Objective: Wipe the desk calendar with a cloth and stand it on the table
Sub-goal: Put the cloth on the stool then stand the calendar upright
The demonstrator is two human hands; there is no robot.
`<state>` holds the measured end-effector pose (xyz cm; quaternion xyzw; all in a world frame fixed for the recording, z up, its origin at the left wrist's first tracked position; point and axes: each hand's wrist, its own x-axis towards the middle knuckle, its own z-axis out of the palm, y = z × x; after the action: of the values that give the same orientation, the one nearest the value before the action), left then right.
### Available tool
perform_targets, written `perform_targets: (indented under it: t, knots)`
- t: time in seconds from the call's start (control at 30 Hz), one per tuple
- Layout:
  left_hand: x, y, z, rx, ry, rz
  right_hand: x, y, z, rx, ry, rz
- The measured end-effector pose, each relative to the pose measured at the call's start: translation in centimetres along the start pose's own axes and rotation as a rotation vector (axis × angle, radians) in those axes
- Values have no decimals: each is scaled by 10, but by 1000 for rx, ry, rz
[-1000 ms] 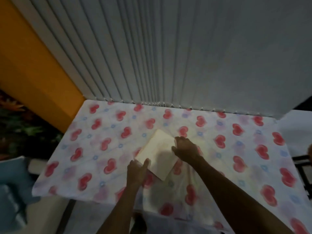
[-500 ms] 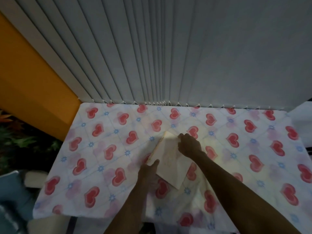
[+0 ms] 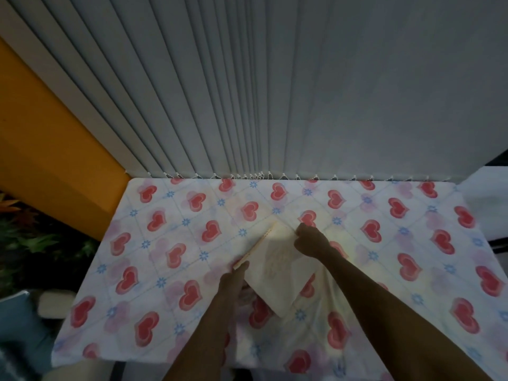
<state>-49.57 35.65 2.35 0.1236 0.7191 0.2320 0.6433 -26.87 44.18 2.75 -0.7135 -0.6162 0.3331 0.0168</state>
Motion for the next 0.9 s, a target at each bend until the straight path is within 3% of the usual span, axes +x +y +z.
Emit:
perform_targets:
  t: [0.27,0.53,0.63,0.77,0.9]
  knots:
    - [-17,31,6,32,-27,160,-18,18,-32,159,24,87]
    - [-31,54,20,188,50,438,-61,43,-44,353,76,99]
    - [-38,53,25,243,117,578,-76,47,-41,444,152,90]
    - [-42,49,23,243,86,684,-90,53,-39,451,321,48]
    - [-41,39,16,256,87,747,-98,63,-31,482,267,49]
